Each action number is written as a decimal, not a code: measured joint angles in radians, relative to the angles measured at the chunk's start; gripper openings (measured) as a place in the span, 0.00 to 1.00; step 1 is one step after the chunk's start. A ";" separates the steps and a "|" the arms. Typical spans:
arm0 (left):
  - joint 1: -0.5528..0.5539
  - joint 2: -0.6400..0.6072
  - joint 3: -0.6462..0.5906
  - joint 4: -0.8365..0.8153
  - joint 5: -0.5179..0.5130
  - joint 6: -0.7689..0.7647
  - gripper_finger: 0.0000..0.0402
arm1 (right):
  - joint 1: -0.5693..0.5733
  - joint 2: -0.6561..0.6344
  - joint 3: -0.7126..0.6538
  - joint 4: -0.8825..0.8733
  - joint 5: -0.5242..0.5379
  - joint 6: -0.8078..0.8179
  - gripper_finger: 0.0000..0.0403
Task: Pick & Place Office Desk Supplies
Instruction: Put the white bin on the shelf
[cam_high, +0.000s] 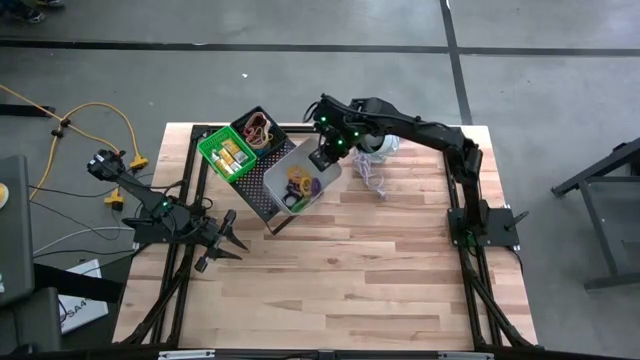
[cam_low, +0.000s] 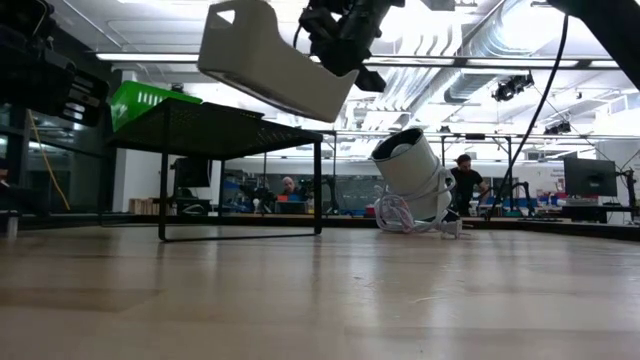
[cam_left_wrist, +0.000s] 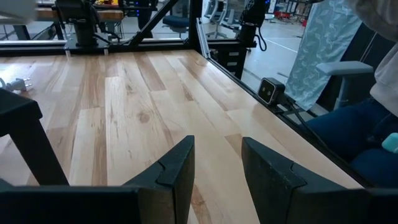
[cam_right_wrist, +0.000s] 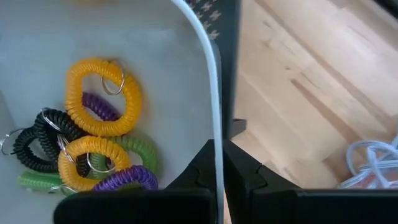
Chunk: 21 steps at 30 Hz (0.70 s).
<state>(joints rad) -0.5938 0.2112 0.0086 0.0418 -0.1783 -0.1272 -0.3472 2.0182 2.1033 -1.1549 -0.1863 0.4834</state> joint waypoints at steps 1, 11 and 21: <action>0.000 0.000 0.000 0.000 0.000 0.000 0.32 | 0.003 0.000 0.000 0.000 0.000 -0.002 0.01; 0.000 0.000 0.000 0.000 0.000 0.000 0.32 | 0.006 0.000 0.000 -0.015 0.000 -0.019 0.01; 0.000 0.000 0.000 0.000 0.001 0.000 0.32 | 0.021 0.000 0.000 -0.063 -0.004 -0.101 0.01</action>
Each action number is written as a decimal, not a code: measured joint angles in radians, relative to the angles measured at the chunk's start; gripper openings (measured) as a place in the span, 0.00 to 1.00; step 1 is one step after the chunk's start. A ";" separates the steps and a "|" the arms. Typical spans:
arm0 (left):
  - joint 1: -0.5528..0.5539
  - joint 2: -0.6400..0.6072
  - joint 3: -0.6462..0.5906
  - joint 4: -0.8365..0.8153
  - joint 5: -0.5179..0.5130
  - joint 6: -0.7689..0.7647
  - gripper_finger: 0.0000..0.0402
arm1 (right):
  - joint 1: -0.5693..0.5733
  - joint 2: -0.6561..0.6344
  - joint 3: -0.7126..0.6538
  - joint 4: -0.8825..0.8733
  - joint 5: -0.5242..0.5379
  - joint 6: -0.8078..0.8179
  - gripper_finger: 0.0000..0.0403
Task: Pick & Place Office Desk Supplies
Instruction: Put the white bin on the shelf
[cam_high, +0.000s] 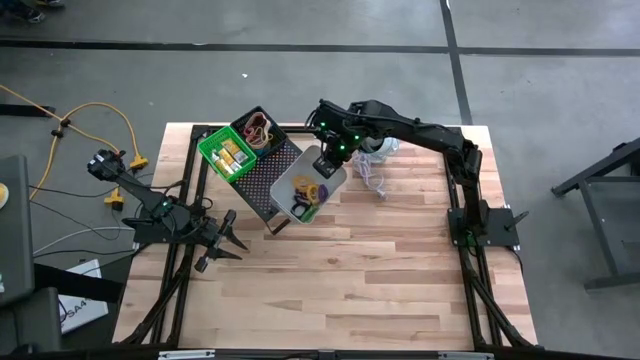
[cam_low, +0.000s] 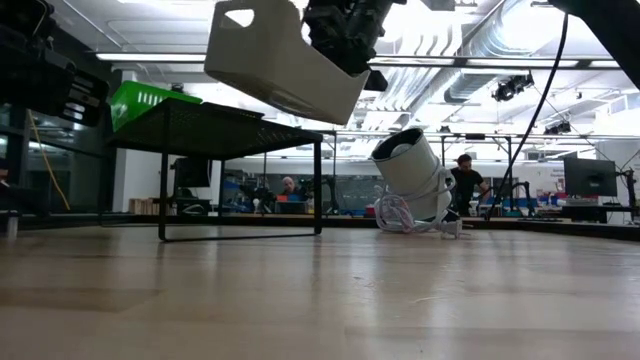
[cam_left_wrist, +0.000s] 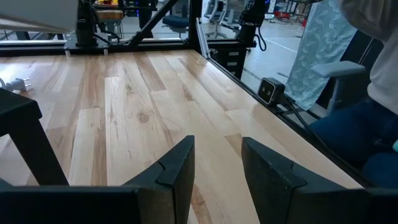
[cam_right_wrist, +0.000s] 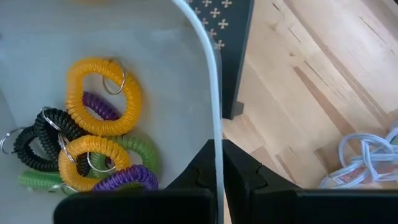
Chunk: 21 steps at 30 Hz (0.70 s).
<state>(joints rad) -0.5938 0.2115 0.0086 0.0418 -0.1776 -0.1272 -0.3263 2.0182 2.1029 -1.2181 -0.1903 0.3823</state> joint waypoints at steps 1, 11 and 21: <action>0.000 0.000 0.000 0.000 0.000 0.000 0.32 | 0.000 0.000 0.000 0.000 -0.002 -0.005 0.01; 0.000 0.000 0.000 0.000 -0.006 0.026 0.32 | 0.016 0.000 0.000 -0.183 -0.012 -0.014 0.01; 0.000 0.000 0.000 0.000 -0.009 0.094 0.32 | 0.081 0.000 0.000 -0.270 0.024 0.008 0.01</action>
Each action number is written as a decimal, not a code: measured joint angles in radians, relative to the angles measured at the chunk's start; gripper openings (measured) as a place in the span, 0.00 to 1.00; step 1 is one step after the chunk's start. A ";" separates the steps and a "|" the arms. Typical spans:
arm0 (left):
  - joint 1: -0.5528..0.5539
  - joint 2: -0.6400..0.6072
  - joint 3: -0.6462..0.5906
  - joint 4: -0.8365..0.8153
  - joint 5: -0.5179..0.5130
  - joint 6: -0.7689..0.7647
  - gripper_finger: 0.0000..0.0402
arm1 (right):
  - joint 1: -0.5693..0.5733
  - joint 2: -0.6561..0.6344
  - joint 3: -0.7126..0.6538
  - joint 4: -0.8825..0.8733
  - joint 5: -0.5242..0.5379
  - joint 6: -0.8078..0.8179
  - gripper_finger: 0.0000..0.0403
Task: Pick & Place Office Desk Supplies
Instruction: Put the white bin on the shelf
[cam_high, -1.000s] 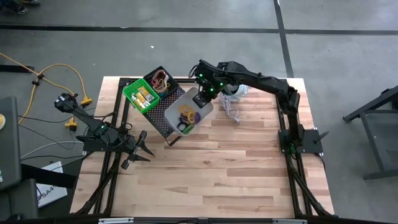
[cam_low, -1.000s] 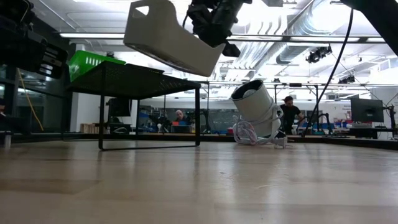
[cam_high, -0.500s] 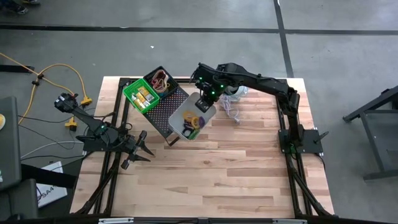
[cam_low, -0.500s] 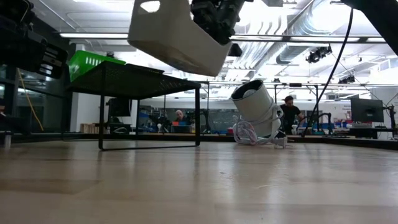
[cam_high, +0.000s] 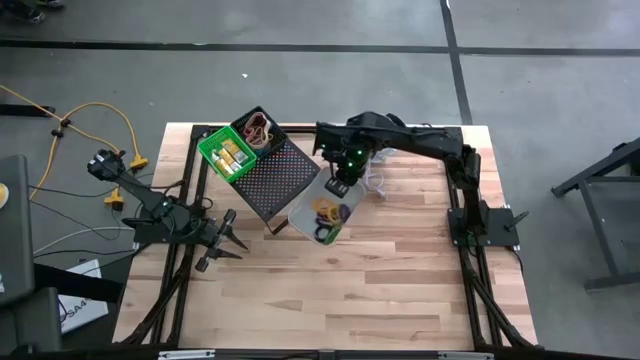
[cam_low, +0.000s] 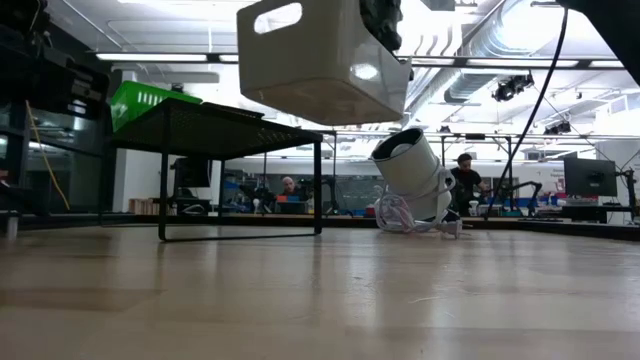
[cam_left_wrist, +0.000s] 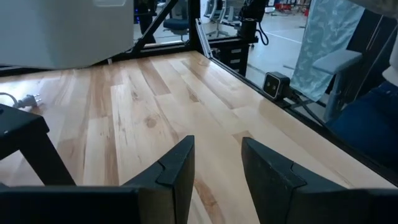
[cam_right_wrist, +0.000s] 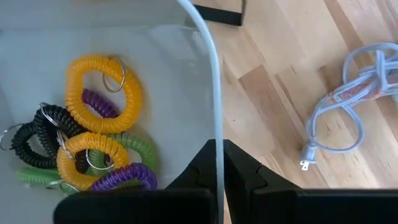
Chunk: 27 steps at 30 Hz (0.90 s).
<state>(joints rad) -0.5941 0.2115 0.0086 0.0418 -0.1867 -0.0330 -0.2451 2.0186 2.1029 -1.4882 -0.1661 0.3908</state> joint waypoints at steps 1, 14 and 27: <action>0.000 0.000 0.000 0.000 0.000 -0.001 0.32 | 0.005 0.000 0.000 0.002 0.000 0.000 0.01; 0.002 0.000 0.021 0.051 0.000 -0.266 0.32 | 0.024 0.000 0.000 0.019 0.007 0.035 0.01; 0.002 0.074 0.351 -0.173 -0.016 -0.070 0.32 | 0.024 0.000 0.000 0.055 0.006 0.080 0.01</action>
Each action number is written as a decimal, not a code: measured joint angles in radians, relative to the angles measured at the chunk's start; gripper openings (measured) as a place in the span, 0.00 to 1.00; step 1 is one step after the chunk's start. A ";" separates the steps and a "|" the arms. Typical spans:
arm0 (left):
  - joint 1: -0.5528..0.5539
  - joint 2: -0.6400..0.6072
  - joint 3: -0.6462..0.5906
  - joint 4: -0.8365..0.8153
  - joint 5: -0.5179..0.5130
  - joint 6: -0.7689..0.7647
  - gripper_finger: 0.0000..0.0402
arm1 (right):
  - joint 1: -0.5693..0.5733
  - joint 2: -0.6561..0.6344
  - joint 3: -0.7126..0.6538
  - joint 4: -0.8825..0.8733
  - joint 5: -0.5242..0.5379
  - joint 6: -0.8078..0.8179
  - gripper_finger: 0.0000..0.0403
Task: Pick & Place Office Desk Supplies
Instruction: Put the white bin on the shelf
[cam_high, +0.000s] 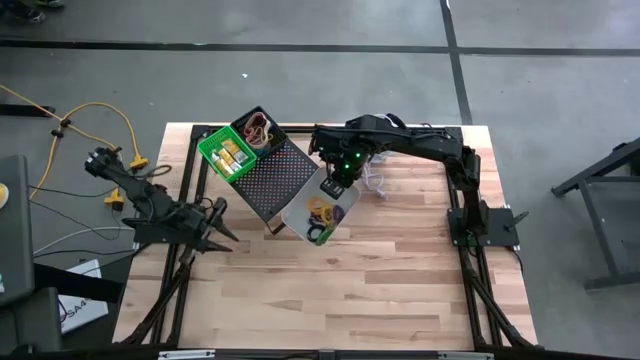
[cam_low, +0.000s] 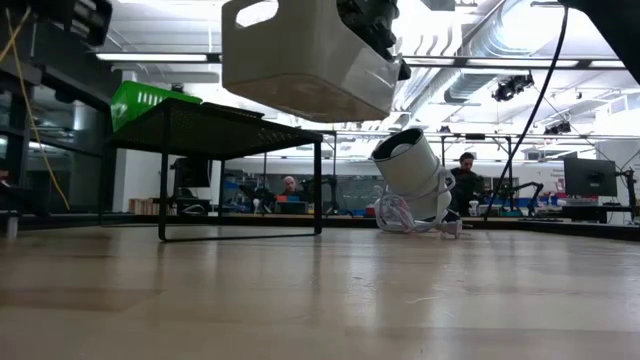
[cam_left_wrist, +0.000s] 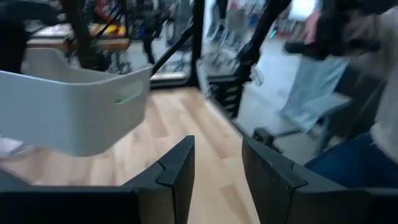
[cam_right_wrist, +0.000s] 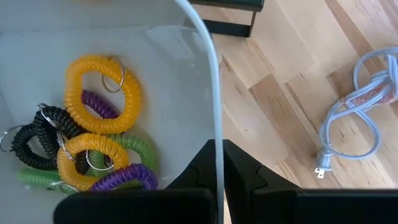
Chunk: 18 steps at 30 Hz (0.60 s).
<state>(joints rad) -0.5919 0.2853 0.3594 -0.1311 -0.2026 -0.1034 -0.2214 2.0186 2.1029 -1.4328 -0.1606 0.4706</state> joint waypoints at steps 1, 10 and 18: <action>0.001 0.024 0.039 -0.045 -0.015 0.004 0.32 | 0.000 0.000 0.000 0.002 0.000 0.000 0.01; 0.044 0.359 0.387 -0.278 -0.070 0.118 0.32 | -0.001 0.000 0.000 0.003 -0.003 0.000 0.01; 0.179 0.711 0.633 -0.413 -0.054 0.234 0.32 | 0.011 0.000 0.000 0.006 -0.002 -0.003 0.01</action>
<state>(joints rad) -0.4127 0.9964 0.9926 -0.5437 -0.2566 0.1308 -0.2104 2.0186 2.1029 -1.4273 -0.1623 0.4679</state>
